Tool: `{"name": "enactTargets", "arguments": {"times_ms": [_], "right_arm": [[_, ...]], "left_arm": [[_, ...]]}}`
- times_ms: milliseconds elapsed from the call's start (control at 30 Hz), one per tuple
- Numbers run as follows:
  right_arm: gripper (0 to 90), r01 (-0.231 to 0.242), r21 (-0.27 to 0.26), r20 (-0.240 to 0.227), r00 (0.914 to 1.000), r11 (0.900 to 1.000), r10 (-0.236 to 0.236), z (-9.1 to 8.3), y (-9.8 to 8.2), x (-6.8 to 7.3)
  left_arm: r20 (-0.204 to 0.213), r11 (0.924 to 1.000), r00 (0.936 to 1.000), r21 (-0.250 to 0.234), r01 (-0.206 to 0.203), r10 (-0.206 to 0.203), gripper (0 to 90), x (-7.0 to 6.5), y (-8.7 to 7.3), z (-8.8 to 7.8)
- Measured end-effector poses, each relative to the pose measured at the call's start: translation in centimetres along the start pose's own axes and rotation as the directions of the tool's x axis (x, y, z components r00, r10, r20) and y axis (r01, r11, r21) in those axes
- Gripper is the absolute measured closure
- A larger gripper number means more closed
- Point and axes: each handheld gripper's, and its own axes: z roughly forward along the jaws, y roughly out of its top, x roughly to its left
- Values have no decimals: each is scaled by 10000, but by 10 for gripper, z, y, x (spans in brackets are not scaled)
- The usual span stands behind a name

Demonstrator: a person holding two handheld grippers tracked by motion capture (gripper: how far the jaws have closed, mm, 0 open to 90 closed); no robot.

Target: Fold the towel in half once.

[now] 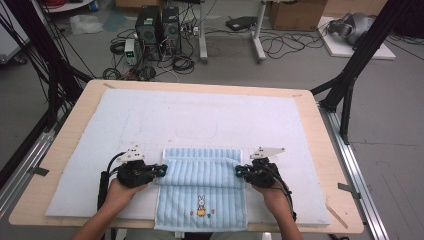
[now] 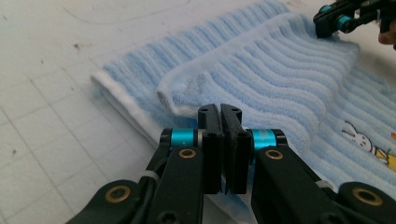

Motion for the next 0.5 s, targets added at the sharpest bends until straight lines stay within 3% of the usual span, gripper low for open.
{"name": "enactTargets", "arguments": {"times_ms": [100,133,200,267,333,433,500], "right_arm": [[826,-54,250,118,9999,9997,51,3,-1,0],[780,-58,229,166,9998,9997,54,2,-1,-1],[706,-354,-21,322,9989,9994,354,0,1,-3],[693,-599,-434,448,9971,9973,618,-4,2,-6],[696,-676,-798,717,9947,9945,733,-8,5,-10],[723,-809,-1220,1200,9882,9892,956,-9,9,-19],[723,-964,-1289,1296,9851,9870,1132,-5,10,-26]], "left_arm": [[128,9997,9999,229,78,-81,858,1,-2,1],[41,9997,9999,187,137,-138,828,2,-1,0],[-298,9991,9987,-79,410,-413,676,7,4,-2],[-577,9963,9958,-516,680,-710,609,15,10,-6],[-721,9928,9930,-826,873,-933,594,23,17,-8],[-827,9886,9883,-910,1202,-1278,605,37,26,-2],[-746,9892,9877,-604,1334,-1377,614,42,28,7]]}}
